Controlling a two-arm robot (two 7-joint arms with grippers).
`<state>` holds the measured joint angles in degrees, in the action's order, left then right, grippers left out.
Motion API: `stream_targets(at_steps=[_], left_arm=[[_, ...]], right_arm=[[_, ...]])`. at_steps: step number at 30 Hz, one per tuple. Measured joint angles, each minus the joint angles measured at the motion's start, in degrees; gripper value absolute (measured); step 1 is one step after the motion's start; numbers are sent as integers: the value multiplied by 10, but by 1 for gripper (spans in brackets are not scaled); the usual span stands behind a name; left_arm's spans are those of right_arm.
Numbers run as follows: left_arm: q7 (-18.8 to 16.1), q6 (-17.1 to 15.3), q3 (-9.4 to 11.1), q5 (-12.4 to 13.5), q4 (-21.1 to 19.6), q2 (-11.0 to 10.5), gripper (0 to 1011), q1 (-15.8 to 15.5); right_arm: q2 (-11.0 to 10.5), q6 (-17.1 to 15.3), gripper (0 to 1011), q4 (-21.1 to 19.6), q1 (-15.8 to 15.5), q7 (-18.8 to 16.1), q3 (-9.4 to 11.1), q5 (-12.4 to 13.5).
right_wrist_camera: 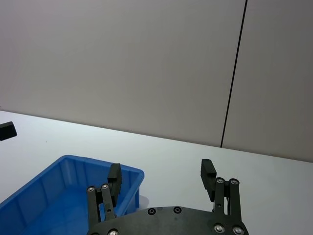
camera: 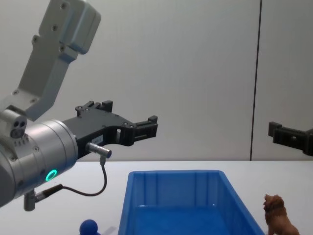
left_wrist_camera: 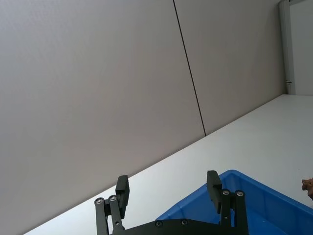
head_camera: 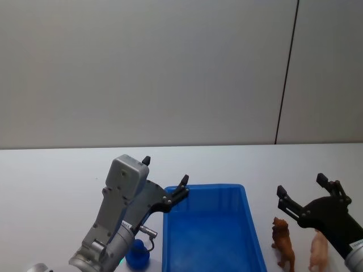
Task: Pick up the two dolls from the table and place them into the box.
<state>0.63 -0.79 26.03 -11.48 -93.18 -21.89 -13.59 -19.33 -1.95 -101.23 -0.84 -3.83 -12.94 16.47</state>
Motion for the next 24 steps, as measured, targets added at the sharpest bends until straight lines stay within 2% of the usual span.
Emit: stream_targets(at_steps=[24], left_arm=[[0, 0, 0, 0, 0, 0, 1001, 0]], right_arm=[[0, 0, 999, 0, 0, 0, 0, 0]])
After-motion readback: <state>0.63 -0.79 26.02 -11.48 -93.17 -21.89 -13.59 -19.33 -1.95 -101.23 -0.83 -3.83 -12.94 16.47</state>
